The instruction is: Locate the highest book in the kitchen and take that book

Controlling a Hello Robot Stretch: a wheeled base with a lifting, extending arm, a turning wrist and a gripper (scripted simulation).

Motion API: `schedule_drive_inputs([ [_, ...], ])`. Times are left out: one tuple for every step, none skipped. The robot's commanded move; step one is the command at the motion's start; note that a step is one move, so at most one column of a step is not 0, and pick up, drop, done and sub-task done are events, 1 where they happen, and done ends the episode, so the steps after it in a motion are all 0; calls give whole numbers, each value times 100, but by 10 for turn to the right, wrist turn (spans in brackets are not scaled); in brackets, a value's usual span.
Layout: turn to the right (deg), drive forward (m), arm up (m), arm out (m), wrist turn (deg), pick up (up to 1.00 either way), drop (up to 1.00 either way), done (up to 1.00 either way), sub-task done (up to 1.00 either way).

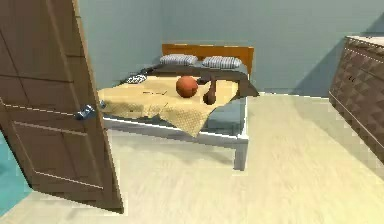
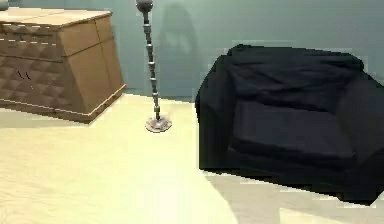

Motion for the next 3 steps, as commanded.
schedule_drive_inputs([
  [-450,0,0,0,0,0,0,0,0],
  [-150,0,0,0,0,0,0,0,0],
  [0,100,0,0,0,0,0,0,0],
])
